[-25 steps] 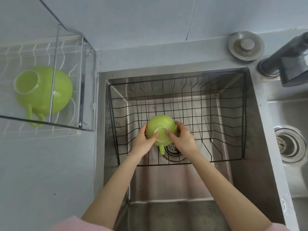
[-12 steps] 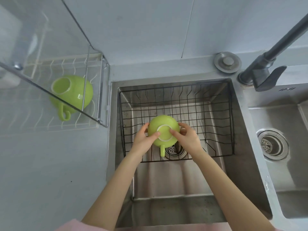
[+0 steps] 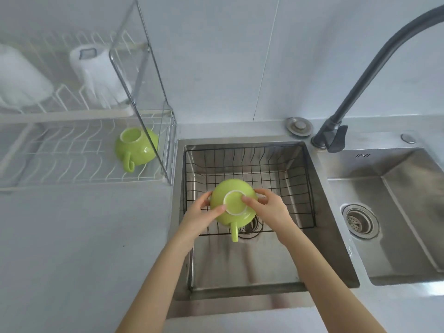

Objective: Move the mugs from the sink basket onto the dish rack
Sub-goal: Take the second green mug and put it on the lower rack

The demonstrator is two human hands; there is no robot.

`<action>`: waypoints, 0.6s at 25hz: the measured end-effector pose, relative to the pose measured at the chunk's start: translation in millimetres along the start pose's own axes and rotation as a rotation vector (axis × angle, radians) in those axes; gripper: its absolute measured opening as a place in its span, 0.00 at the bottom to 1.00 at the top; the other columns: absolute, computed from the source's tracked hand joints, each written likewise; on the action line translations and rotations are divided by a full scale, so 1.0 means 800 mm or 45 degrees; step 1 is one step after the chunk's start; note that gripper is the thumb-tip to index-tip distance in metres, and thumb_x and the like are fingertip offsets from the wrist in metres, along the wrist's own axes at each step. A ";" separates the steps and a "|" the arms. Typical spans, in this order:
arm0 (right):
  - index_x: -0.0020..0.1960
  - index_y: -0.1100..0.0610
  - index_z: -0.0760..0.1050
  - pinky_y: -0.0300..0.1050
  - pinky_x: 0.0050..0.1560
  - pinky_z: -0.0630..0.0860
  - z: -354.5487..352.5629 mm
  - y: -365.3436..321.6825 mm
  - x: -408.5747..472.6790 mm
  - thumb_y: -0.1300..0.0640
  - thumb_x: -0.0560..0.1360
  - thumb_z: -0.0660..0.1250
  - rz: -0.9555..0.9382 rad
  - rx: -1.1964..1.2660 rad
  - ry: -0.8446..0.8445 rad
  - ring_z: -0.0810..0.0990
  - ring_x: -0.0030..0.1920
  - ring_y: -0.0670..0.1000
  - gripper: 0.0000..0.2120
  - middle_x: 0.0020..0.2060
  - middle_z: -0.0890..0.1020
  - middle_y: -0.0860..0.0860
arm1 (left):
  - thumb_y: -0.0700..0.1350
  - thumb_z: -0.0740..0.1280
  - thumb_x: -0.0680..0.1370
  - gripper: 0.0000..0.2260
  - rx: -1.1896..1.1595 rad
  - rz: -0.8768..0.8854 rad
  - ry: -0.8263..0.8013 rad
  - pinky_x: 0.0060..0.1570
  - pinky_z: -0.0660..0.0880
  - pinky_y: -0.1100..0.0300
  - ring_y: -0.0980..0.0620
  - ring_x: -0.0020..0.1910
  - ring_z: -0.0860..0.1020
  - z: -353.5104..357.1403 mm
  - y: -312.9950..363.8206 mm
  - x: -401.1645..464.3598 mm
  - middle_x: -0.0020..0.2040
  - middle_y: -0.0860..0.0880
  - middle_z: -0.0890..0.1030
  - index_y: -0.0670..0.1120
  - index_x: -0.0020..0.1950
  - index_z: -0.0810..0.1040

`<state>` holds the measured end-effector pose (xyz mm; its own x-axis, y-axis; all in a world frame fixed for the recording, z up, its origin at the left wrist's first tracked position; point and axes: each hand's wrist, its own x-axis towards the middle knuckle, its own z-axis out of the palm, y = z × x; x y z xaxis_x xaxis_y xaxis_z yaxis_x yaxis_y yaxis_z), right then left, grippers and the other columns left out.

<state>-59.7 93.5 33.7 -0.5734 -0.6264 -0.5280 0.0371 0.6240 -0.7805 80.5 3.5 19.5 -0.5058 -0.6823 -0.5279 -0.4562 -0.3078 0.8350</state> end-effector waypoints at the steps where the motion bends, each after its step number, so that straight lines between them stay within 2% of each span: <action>1: 0.66 0.52 0.68 0.41 0.49 0.67 0.002 -0.003 -0.009 0.48 0.71 0.68 -0.009 0.005 -0.006 0.75 0.51 0.50 0.25 0.50 0.77 0.49 | 0.46 0.69 0.72 0.25 -0.005 0.021 -0.002 0.64 0.71 0.51 0.49 0.63 0.72 -0.006 -0.001 -0.009 0.63 0.48 0.73 0.51 0.68 0.67; 3: 0.66 0.53 0.68 0.42 0.50 0.68 0.010 -0.006 -0.024 0.47 0.71 0.68 -0.026 0.004 -0.015 0.76 0.51 0.50 0.25 0.51 0.77 0.50 | 0.46 0.69 0.73 0.25 -0.015 0.055 -0.017 0.58 0.73 0.56 0.49 0.63 0.73 -0.020 0.000 -0.027 0.63 0.48 0.73 0.50 0.68 0.66; 7: 0.64 0.53 0.69 0.50 0.61 0.74 0.040 -0.011 -0.048 0.45 0.70 0.69 -0.059 -0.012 -0.027 0.79 0.56 0.54 0.26 0.56 0.80 0.54 | 0.48 0.69 0.72 0.26 0.032 0.129 0.010 0.65 0.71 0.51 0.48 0.62 0.74 -0.057 -0.007 -0.055 0.63 0.47 0.75 0.50 0.68 0.67; 10: 0.63 0.53 0.69 0.55 0.62 0.75 0.070 -0.018 -0.063 0.44 0.68 0.69 -0.075 -0.018 -0.057 0.79 0.56 0.55 0.26 0.54 0.81 0.54 | 0.47 0.69 0.72 0.25 0.077 0.163 0.016 0.62 0.71 0.55 0.49 0.61 0.73 -0.092 -0.015 -0.072 0.61 0.46 0.75 0.50 0.68 0.67; 13: 0.62 0.53 0.70 0.54 0.62 0.75 0.102 -0.027 -0.074 0.44 0.69 0.69 -0.088 -0.021 -0.077 0.79 0.56 0.54 0.26 0.49 0.80 0.52 | 0.48 0.69 0.72 0.25 0.103 0.178 0.011 0.60 0.71 0.55 0.50 0.61 0.73 -0.128 -0.024 -0.085 0.61 0.45 0.75 0.51 0.68 0.67; 15: 0.63 0.53 0.69 0.54 0.63 0.74 0.124 -0.034 -0.080 0.44 0.69 0.69 -0.090 -0.024 -0.089 0.79 0.56 0.54 0.26 0.48 0.80 0.52 | 0.48 0.69 0.72 0.26 0.128 0.180 0.012 0.56 0.70 0.58 0.50 0.60 0.73 -0.153 -0.031 -0.090 0.61 0.45 0.75 0.51 0.68 0.66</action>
<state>57.4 70.3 55.4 -0.5152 -0.7001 -0.4944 -0.0174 0.5853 -0.8106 218.2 -20.9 55.9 -0.5635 -0.7202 -0.4047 -0.4522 -0.1412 0.8807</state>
